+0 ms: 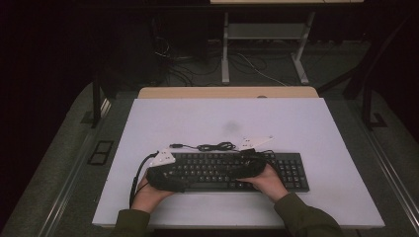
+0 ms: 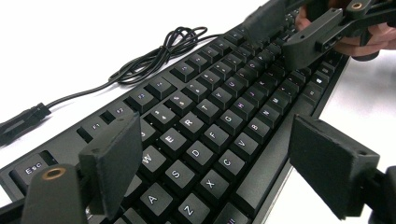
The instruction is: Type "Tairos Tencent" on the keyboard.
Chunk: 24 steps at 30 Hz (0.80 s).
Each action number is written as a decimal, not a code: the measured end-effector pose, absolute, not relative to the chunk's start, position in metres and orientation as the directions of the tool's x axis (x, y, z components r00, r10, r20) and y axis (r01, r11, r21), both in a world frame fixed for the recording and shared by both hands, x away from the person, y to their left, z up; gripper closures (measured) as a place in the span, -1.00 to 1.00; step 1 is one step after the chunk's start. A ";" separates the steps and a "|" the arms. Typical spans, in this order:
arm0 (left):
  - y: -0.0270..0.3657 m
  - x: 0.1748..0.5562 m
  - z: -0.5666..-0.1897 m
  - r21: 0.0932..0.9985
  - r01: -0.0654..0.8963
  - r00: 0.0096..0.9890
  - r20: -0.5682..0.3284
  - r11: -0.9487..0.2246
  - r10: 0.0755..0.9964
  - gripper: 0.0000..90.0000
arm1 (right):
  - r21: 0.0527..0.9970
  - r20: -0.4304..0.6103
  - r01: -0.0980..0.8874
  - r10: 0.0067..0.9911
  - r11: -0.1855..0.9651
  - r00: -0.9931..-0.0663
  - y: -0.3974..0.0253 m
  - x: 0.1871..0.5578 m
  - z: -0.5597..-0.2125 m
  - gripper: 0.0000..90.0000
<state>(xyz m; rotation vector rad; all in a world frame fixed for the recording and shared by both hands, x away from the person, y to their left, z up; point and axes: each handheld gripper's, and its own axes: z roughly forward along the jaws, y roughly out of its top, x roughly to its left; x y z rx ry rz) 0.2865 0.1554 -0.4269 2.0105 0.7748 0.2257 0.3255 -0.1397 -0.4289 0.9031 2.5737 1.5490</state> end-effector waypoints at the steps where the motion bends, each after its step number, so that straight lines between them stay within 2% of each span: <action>1: 0.155 0.286 -0.427 0.826 0.432 0.783 -0.145 -0.361 0.605 -0.60 | 0.810 0.281 0.475 0.484 0.343 -0.829 -0.140 0.326 -0.429 -0.15; 5: 0.154 0.287 -0.427 0.825 0.432 0.786 -0.148 -0.363 0.600 -0.52 | 0.817 0.273 0.473 0.502 0.329 -0.821 -0.144 0.328 -0.429 -0.28; 12: 0.153 0.286 -0.428 0.822 0.437 0.794 -0.160 -0.366 0.587 -0.23 | 0.820 0.259 0.475 0.532 0.320 -0.806 -0.149 0.331 -0.430 -0.35; 15: 0.152 0.287 -0.430 0.817 0.440 0.793 -0.160 -0.372 0.588 -0.03 | 0.821 0.260 0.475 0.534 0.316 -0.805 -0.150 0.332 -0.431 -0.35; 24: 0.150 0.288 -0.433 0.800 0.455 0.806 -0.183 -0.391 0.563 0.75 | 0.824 0.258 0.474 0.541 0.309 -0.801 -0.152 0.333 -0.430 -0.36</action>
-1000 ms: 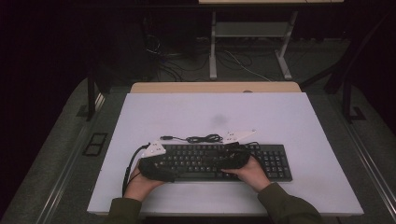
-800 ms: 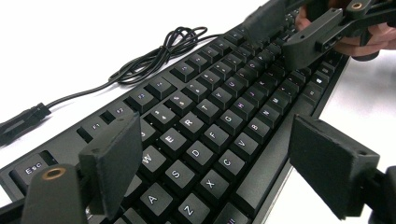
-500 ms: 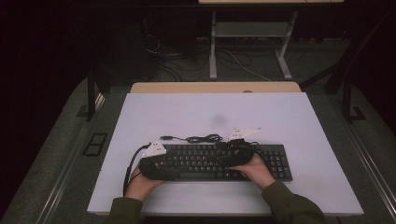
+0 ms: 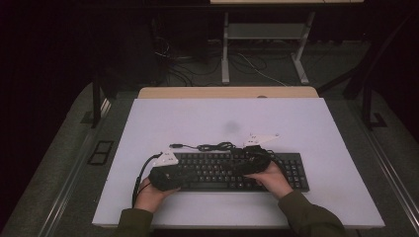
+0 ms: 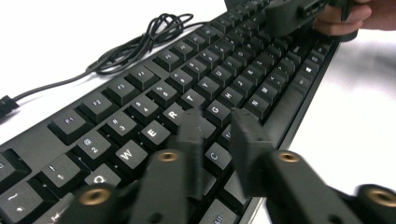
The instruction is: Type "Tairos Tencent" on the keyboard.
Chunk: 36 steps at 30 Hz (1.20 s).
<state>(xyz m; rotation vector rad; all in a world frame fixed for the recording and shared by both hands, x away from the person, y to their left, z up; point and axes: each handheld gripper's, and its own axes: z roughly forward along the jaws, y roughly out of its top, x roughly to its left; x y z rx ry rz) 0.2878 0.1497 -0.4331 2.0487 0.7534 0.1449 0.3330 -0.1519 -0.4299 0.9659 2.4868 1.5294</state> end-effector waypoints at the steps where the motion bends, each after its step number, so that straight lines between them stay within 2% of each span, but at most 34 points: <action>1: 0.149 0.288 -0.433 0.799 0.456 0.807 -0.184 -0.393 0.561 0.82 | 0.824 0.258 0.475 0.540 0.310 -0.801 -0.152 0.333 -0.430 -0.36; 4: 0.149 0.289 -0.433 0.793 0.457 0.812 -0.188 -0.402 0.552 0.97 | 0.823 0.260 0.477 0.542 0.309 -0.799 -0.152 0.332 -0.429 -0.36; 36: 0.141 0.291 -0.441 0.755 0.476 0.821 -0.196 -0.451 0.536 0.97 | 0.825 0.257 0.474 0.543 0.308 -0.800 -0.152 0.332 -0.427 -0.36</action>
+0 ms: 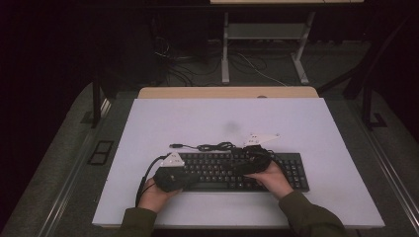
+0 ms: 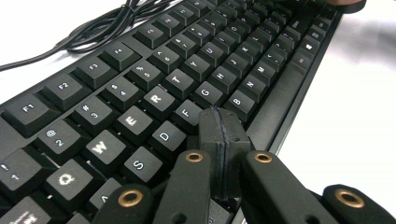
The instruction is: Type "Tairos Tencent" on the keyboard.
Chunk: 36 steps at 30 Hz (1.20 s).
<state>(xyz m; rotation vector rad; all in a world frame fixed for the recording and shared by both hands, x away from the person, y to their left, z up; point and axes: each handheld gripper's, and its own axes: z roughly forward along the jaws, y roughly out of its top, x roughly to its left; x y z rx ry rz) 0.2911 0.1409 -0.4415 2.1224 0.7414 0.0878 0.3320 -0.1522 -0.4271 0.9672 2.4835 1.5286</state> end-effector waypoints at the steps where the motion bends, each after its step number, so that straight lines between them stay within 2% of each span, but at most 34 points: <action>1: 0.141 0.291 -0.441 0.755 0.476 0.821 -0.196 -0.452 0.537 0.97 | 0.826 0.256 0.472 0.542 0.308 -0.801 -0.152 0.332 -0.427 -0.36; 21: 0.145 0.296 -0.430 0.782 0.459 0.815 -0.183 -0.421 0.549 0.97 | 0.826 0.258 0.473 0.541 0.306 -0.800 -0.152 0.332 -0.427 -0.36; 36: 0.154 0.315 -0.430 0.792 0.476 0.774 -0.172 -0.383 0.609 0.97 | 0.823 0.258 0.474 0.539 0.312 -0.802 -0.150 0.332 -0.428 -0.36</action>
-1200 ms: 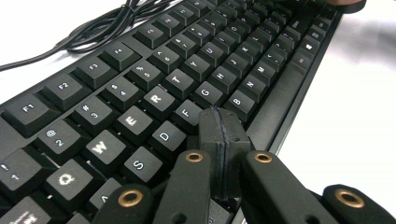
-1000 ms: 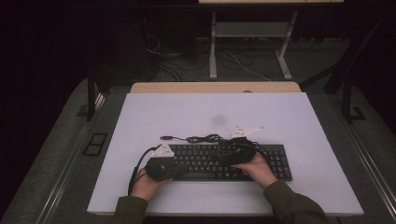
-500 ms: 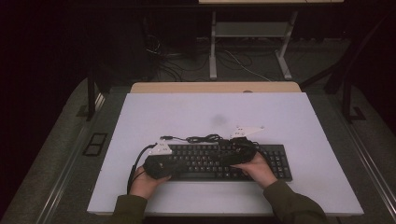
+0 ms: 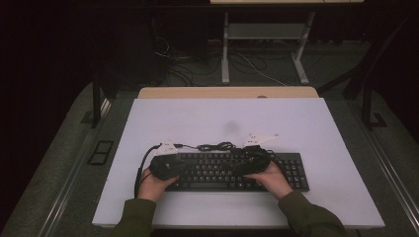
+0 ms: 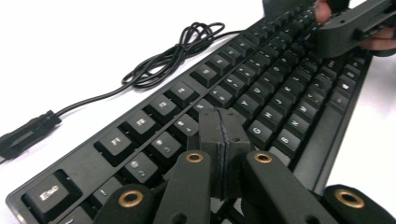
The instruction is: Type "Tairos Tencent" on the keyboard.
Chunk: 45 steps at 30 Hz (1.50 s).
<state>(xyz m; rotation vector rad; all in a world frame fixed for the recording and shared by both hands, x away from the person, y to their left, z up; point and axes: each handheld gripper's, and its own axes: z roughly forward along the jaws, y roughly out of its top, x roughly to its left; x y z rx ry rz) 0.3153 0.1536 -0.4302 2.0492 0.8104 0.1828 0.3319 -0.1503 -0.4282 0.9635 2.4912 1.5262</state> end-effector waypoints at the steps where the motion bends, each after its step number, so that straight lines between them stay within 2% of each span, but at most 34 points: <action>1: 0.154 0.316 -0.431 0.792 0.477 0.774 -0.172 -0.382 0.609 0.97 | 0.823 0.258 0.474 0.539 0.312 -0.802 -0.150 0.332 -0.428 -0.36; 26: 0.150 0.321 -0.442 0.772 0.491 0.775 -0.175 -0.403 0.608 0.97 | 0.820 0.262 0.478 0.536 0.315 -0.802 -0.149 0.331 -0.429 -0.36; 45: 0.151 0.318 -0.436 0.788 0.479 0.773 -0.170 -0.387 0.611 0.97 | 0.823 0.258 0.473 0.537 0.313 -0.803 -0.150 0.331 -0.428 -0.36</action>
